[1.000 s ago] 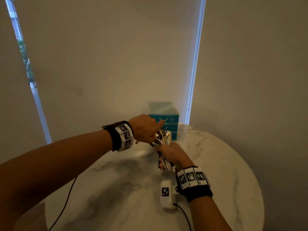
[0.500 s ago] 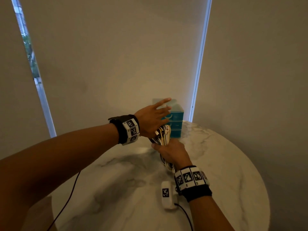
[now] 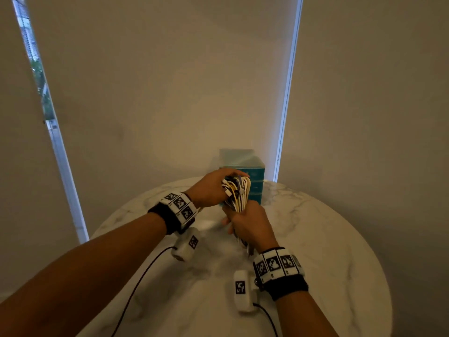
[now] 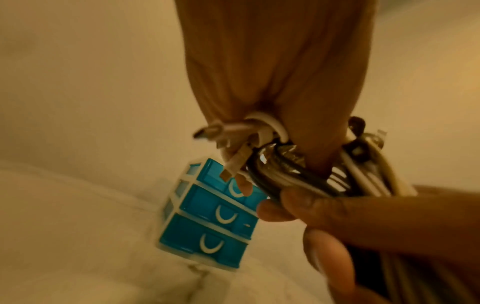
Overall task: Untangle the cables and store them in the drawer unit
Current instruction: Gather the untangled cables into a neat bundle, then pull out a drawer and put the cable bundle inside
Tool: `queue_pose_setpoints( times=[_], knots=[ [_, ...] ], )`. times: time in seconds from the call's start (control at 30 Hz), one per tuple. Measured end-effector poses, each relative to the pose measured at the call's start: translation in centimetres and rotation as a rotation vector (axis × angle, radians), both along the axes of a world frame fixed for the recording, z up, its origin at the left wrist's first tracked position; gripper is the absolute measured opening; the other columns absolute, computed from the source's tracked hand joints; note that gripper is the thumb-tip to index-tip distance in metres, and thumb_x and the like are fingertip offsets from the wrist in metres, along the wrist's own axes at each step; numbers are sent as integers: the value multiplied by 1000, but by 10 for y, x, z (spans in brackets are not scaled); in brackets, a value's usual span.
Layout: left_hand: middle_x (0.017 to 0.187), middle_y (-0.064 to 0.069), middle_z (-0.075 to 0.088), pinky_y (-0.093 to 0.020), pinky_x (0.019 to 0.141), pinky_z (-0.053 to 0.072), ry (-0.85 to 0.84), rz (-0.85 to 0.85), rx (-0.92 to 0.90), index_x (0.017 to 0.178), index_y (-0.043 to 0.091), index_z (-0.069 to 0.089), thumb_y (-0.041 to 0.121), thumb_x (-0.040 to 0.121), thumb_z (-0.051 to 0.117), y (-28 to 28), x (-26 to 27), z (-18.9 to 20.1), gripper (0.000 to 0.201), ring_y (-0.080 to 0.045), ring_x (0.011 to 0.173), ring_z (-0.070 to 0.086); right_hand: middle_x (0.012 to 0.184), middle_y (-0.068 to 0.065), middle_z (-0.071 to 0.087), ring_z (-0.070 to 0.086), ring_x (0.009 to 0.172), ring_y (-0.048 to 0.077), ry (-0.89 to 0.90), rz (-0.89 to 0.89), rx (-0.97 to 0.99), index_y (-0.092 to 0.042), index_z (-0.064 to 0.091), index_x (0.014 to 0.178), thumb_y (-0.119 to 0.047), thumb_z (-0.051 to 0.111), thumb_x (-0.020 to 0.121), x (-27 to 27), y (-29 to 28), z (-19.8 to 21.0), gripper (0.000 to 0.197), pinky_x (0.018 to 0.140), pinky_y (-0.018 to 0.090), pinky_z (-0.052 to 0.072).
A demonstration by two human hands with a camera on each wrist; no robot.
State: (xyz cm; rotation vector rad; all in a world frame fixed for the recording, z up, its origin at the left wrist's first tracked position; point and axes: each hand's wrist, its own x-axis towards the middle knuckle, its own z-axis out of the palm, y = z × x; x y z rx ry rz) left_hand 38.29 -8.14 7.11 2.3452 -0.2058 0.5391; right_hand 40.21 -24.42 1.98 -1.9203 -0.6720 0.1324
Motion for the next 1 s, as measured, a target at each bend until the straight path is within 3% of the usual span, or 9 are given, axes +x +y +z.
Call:
queue_pose_setpoints(
  times=[0.1, 0.2, 0.27, 0.37, 0.53, 0.7, 0.77, 0.87, 1.0],
  knots=[
    [124, 7, 69, -1, 88, 46, 15, -2, -74, 137, 15, 64, -4, 92, 71, 2, 1, 3, 50, 20, 102, 63, 73, -1, 73, 71, 62, 15, -57, -18, 14, -25, 71, 90, -62, 68, 90, 1, 4, 1, 36, 67, 34, 60],
    [130, -1, 62, -5, 91, 48, 123, -59, -44, 149, 7, 43, -8, 91, 72, 4, 1, 4, 67, 3, 110, 63, 84, 0, 76, 73, 78, 25, -150, -138, -65, -26, 71, 97, -87, 56, 72, 4, 7, -5, 67, 77, 45, 63],
    [132, -3, 60, -11, 90, 52, 152, -83, -58, 150, 9, 36, -8, 91, 71, 2, 0, 4, 71, -9, 116, 62, 90, 1, 76, 71, 83, 25, -217, -200, -74, -25, 72, 100, -78, 59, 83, 4, 8, -5, 58, 79, 46, 62],
    [135, -4, 62, -19, 92, 57, 111, -87, -282, 150, 11, 41, -9, 95, 64, -8, -4, 3, 63, -11, 119, 64, 89, -1, 75, 70, 83, 22, -249, -192, 37, -24, 72, 99, -65, 59, 90, 3, 7, -2, 43, 80, 45, 61],
    [128, -9, 70, -28, 91, 60, 100, -98, -553, 146, 15, 51, 1, 105, 57, -14, -3, -4, 43, -16, 112, 73, 62, 0, 66, 62, 55, 10, -44, 56, 250, -21, 63, 78, -42, 76, 94, -5, 1, 4, 29, 62, 33, 55],
    [126, -3, 68, -24, 90, 58, 146, -111, -523, 137, 22, 52, -5, 102, 58, -13, -9, -6, 44, -9, 108, 71, 64, 2, 67, 62, 55, 12, 145, 212, 264, -14, 68, 87, -36, 84, 88, -3, -6, 3, 27, 64, 30, 55],
    [126, -2, 66, -22, 88, 59, 178, -112, -515, 139, 22, 50, -7, 102, 57, -13, -11, -5, 47, -10, 110, 69, 63, -11, 70, 63, 56, 0, 95, 202, 264, -24, 70, 88, -40, 87, 86, -1, -4, 0, 24, 65, 22, 53],
    [135, -9, 62, -27, 94, 60, 237, -134, -469, 151, 17, 40, -8, 100, 57, -11, -14, -5, 60, -20, 121, 66, 73, -27, 71, 67, 73, -13, -16, 151, 295, -40, 67, 94, -34, 89, 85, -1, 2, -4, 25, 68, 8, 50],
    [140, -15, 57, -31, 90, 63, 260, -110, -464, 152, 22, 38, -10, 101, 50, -15, -11, -2, 62, -27, 124, 63, 78, -26, 69, 66, 78, -12, -32, 79, 290, -43, 62, 90, -31, 88, 85, 1, 7, -7, 29, 81, 18, 57]
  ],
)
